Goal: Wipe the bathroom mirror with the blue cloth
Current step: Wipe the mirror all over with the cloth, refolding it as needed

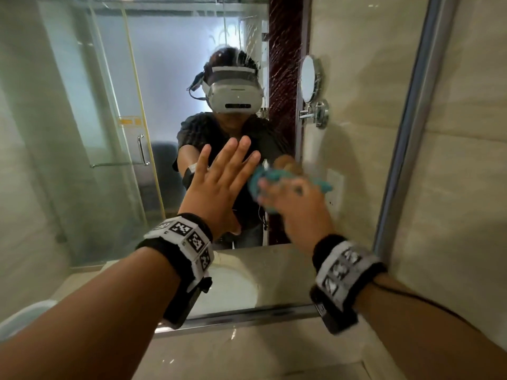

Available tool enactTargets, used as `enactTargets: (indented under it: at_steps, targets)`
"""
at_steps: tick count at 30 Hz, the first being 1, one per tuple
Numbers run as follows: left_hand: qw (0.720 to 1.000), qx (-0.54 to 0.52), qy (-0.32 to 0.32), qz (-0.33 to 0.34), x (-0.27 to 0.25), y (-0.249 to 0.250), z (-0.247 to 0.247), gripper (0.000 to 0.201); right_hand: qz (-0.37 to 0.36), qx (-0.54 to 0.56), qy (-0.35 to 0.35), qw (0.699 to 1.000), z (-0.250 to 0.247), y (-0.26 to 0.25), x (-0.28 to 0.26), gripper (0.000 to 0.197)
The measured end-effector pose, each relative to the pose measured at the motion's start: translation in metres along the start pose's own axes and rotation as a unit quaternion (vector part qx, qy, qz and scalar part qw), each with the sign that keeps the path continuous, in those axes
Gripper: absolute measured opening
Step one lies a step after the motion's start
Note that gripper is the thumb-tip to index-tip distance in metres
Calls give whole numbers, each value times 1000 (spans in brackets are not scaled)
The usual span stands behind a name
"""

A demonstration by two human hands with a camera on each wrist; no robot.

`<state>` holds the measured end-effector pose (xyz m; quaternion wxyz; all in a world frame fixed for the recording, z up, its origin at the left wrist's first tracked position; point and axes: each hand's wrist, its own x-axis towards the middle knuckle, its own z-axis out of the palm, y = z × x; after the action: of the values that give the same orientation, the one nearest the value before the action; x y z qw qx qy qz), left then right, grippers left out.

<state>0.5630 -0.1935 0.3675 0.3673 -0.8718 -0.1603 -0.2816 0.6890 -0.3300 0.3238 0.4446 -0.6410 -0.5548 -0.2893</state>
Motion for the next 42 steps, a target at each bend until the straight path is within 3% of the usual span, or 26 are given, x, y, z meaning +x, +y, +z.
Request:
enactTargets:
  at_steps: [2, 4, 6, 7, 11, 13, 15, 17, 19, 21, 23, 26, 28, 30, 33, 35, 38, 42]
  targets:
    - [1000, -2, -1, -1, 0, -1, 1, 148, -3, -110, -115, 987, 16, 6, -50, 44]
    - [1000, -2, -19, -8, 0, -1, -1, 149, -110, -179, -209, 955, 19, 21, -92, 39]
    - [999, 3, -29, -13, 0, 1, -3, 149, -175, -196, -235, 936, 7, 33, -107, 43]
    - [999, 4, -35, -14, 0, 2, -4, 149, -169, -202, -208, 942, -1, 34, -102, 48]
    - [999, 4, -45, -20, -1, 4, -7, 150, 42, -92, -14, 995, -42, 28, -45, 31]
    - [999, 4, -40, -18, 0, 5, -7, 149, 117, -137, 121, 976, -61, 26, -4, 47]
    - [999, 3, -33, -16, 0, 5, -7, 150, 154, -149, 194, 957, -70, 24, 15, 56]
    - [1000, 5, -20, -15, 0, 4, -5, 151, 120, -140, 154, 971, -55, 23, 3, 53]
    - [1000, 7, -8, -14, -1, 3, -3, 151, 16, -153, 41, 987, -30, 25, -34, 45]
    - [1000, 16, 0, -13, -1, 4, -3, 149, -46, -175, -63, 981, -15, 30, -70, 42]
    - [1000, 15, 15, -18, 0, 5, -6, 141, -62, -180, -98, 977, -14, 36, -78, 34]
    - [996, -39, 82, -4, 16, -4, -20, 122, -66, -159, -71, 983, -30, 26, -48, 34]
    - [991, -52, 120, -4, 35, -15, -41, 116, 0, -149, 18, 989, -50, 16, -13, 39]
    - [994, -52, 97, -21, 58, -27, -67, 118, 116, -68, 113, 984, -76, 5, 29, 36]
    - [993, -40, 89, -69, 93, -50, -92, 126, 175, -63, 227, 956, -119, 0, 91, 39]
    - [991, -36, 89, -98, 114, -67, -105, 134, 212, -104, 263, 936, -142, 0, 125, 45]
    - [992, -45, 63, -101, 139, -85, -117, 145, 227, -154, 255, 927, -154, -10, 154, 47]
    - [991, -82, 30, -100, 149, -88, -118, 152, 30, -171, 120, 977, -112, -38, 147, 44]
